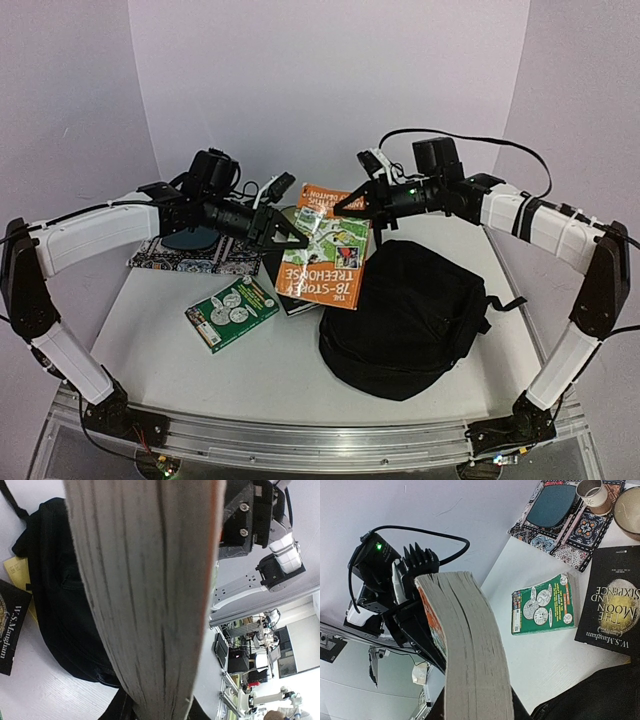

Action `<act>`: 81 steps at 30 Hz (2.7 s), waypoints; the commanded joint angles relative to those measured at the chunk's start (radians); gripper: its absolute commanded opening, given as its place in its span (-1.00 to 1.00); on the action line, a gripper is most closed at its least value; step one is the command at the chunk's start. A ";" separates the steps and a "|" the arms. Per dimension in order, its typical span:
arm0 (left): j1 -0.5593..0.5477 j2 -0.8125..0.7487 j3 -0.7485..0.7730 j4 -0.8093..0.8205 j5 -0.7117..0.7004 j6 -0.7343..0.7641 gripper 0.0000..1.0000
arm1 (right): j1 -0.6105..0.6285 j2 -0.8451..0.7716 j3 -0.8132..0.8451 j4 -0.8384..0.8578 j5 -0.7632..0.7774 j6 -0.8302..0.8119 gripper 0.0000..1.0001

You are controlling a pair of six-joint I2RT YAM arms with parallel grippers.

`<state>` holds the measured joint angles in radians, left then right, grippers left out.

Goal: Pack the student bag
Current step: Pass from the left arm to the right, then pass from the right arm to the left

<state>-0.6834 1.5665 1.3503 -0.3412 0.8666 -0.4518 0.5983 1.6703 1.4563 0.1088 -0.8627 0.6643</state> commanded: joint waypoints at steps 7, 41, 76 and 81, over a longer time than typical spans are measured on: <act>0.028 -0.168 -0.123 0.122 -0.299 -0.193 0.40 | 0.008 -0.095 -0.052 0.118 0.177 0.129 -1.00; -0.089 -0.193 -0.495 0.814 -0.665 -0.903 0.89 | 0.012 -0.223 -0.281 0.633 0.669 0.513 -1.00; -0.137 0.001 -0.390 1.208 -0.705 -0.985 -0.30 | 0.053 -0.312 -0.468 0.710 0.667 0.619 -1.00; -0.137 -0.002 -0.392 1.257 -0.687 -0.990 -0.20 | 0.077 -0.291 -0.476 0.717 0.668 0.635 -1.00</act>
<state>-0.8200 1.5929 0.9291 0.7628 0.1627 -1.4397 0.6370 1.4078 0.9770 0.7224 -0.1618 1.2837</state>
